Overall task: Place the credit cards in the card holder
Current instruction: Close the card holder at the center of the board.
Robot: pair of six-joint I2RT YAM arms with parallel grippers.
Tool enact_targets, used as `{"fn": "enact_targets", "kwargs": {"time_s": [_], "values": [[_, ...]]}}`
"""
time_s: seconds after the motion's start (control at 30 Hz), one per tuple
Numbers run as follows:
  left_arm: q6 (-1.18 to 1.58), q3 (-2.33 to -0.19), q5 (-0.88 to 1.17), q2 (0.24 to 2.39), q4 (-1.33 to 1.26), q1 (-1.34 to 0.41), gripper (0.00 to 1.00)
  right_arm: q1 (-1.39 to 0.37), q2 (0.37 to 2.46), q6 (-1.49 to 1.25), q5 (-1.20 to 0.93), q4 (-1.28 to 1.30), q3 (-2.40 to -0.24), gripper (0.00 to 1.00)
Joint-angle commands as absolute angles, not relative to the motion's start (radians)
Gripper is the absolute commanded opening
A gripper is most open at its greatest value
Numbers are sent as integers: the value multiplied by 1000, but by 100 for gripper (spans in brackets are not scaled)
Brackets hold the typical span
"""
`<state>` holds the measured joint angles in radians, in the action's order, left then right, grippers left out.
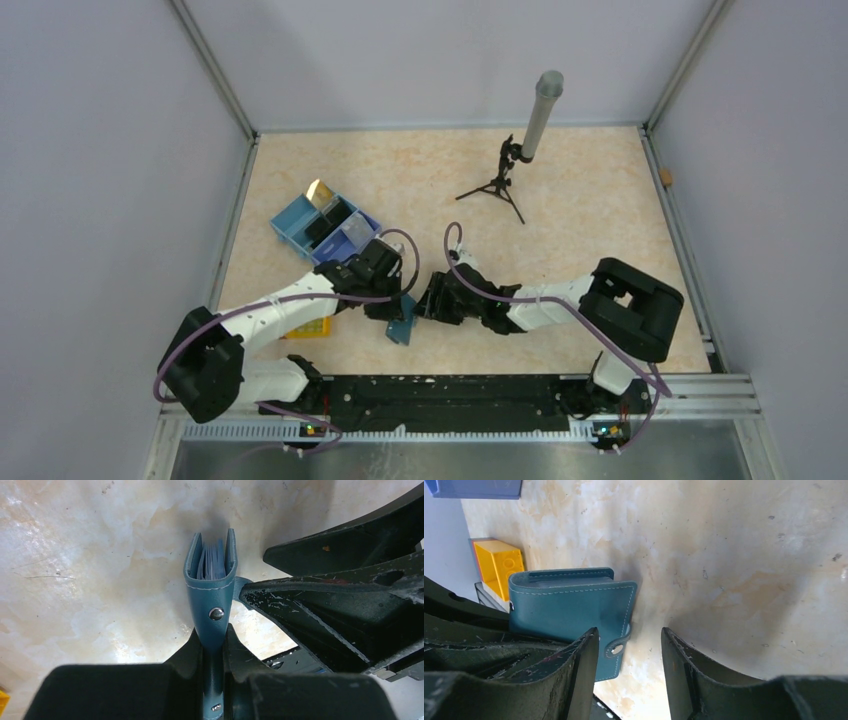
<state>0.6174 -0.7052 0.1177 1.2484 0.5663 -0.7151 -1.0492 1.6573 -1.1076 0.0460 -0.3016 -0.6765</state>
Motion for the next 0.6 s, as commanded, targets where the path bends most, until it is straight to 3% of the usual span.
{"fn": "enact_targets", "kwargs": {"time_s": [0.0, 0.2, 0.43, 0.57], "values": [[603, -743, 74, 1260, 586, -725, 0, -1065, 1671, -1132, 31, -358, -716, 48], [601, -753, 59, 1274, 590, -737, 0, -1083, 1694, -1137, 15, -356, -744, 47], [601, -752, 54, 1277, 590, -744, 0, -1100, 1698, -1162, 26, -312, -747, 16], [601, -752, 53, 1278, 590, -744, 0, -1102, 1678, -1160, 46, -289, -743, 13]]}}
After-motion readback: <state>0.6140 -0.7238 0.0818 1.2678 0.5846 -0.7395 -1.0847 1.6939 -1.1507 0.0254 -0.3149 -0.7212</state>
